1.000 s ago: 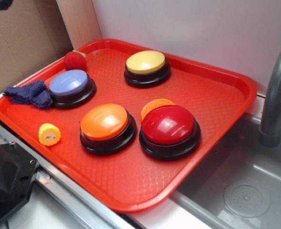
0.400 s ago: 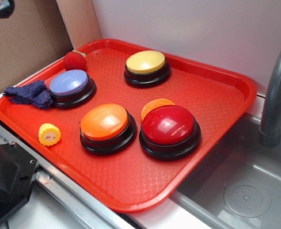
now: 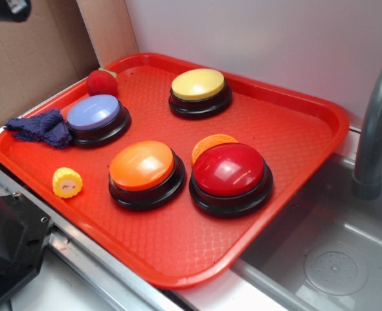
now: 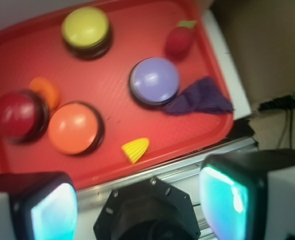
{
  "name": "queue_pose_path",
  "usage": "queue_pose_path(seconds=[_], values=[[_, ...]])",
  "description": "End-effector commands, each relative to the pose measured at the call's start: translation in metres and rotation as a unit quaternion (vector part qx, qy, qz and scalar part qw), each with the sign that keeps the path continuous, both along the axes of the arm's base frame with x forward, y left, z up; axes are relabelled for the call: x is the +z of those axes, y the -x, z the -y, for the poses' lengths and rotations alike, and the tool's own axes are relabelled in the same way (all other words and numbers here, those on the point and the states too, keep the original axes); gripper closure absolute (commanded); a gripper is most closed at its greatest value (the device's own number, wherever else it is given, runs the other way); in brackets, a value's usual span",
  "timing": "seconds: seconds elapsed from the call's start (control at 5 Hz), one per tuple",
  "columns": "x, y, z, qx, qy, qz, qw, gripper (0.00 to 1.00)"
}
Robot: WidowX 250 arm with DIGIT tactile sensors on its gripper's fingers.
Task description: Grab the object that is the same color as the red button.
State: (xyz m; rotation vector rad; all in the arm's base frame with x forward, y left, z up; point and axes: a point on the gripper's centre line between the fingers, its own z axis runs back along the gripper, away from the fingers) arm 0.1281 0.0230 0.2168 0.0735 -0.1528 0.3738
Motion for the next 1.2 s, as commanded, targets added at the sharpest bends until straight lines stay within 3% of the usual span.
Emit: queue_pose_path(seconds=[0.0,0.2,0.4,1.0], values=[[-0.015,-0.027,-0.033,0.154,-0.020,0.052,0.986,0.00],[-0.032,-0.045,-0.052,0.206,-0.030,0.083,0.975,0.00],[-0.056,-0.063,-0.072,0.252,-0.023,0.107,0.961,0.00],[-0.117,-0.109,-0.111,0.306,-0.030,0.120,0.944,0.00]])
